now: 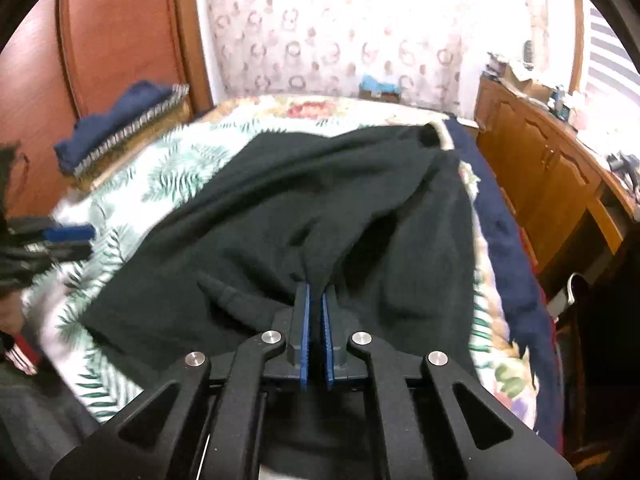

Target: Fold small clothes

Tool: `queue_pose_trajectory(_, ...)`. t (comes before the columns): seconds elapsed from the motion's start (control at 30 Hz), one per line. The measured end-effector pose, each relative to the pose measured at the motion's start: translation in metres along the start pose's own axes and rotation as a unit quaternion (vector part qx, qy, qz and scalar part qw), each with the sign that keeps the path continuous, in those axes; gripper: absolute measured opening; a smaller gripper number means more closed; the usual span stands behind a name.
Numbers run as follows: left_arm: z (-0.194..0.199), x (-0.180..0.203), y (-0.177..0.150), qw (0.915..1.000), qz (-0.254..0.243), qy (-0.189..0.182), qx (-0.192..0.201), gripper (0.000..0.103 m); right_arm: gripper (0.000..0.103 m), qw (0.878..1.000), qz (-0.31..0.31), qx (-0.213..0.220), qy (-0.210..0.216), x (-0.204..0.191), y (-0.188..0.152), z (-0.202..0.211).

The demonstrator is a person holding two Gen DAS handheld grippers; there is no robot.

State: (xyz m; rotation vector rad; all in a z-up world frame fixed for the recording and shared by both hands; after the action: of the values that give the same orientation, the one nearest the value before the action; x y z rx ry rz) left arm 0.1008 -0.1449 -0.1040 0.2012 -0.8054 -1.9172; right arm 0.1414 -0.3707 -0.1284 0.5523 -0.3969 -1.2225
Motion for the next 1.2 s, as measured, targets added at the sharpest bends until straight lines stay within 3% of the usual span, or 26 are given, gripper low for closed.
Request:
queue_pose_trajectory(0.17, 0.0, 0.014, 0.005, 0.9996, -0.009, -0.028, -0.001, 0.029, 0.003, 1.0, -0.016, 0.013, -0.023, 0.026, -0.015, 0.044)
queue_pose_trajectory(0.37, -0.008, 0.03, 0.009, 0.9991, -0.03, -0.027, -0.014, 0.033, 0.003, 0.998, -0.021, -0.014, -0.061, 0.043, -0.033, 0.036)
queue_pose_trajectory(0.43, -0.011, 0.034, 0.011, 0.9989, -0.034, -0.027, -0.016, 0.033, 0.012, 0.996, -0.025, -0.014, -0.082, 0.045, -0.033, 0.036)
queue_pose_trajectory(0.5, -0.016, 0.036, 0.011, 0.9988, -0.036, -0.026, -0.021, 0.033, 0.036, 0.995, -0.031, -0.009, -0.09, 0.048, -0.034, 0.037)
queue_pose_trajectory(0.6, -0.023, 0.036, 0.011, 0.9988, -0.035, -0.018, -0.027, 0.033, 0.044, 0.996, -0.044, 0.001, -0.083, 0.047, -0.031, 0.039)
queue_pose_trajectory(0.87, -0.036, 0.039, 0.003, 0.9981, -0.034, -0.018, -0.047, 0.033, 0.057, 0.997, -0.024, -0.009, -0.07, 0.035, -0.031, 0.022)
queue_pose_trajectory(1.0, -0.034, 0.04, 0.001, 0.9981, -0.026, -0.031, -0.046, 0.033, 0.061, 0.996, -0.031, -0.031, -0.082, 0.046, -0.046, 0.01)
queue_pose_trajectory(1.2, -0.026, 0.045, 0.002, 0.9972, -0.022, -0.063, -0.035, 0.033, 0.063, 0.996, -0.064, -0.037, -0.056, 0.06, -0.059, 0.006)
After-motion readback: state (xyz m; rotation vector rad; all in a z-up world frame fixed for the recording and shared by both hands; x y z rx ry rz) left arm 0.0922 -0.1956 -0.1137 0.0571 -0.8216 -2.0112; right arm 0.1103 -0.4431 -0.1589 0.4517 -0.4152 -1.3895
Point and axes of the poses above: each gripper's, at about its wrist camera, not at the fingertips, and z roughly against the way its jaws point, x to its right, y to its top, the point moved 7 cm from there along -z, roughly the way its jaws point, and after that the axes turned 8 degrees about -x, right-handed, at the moved point
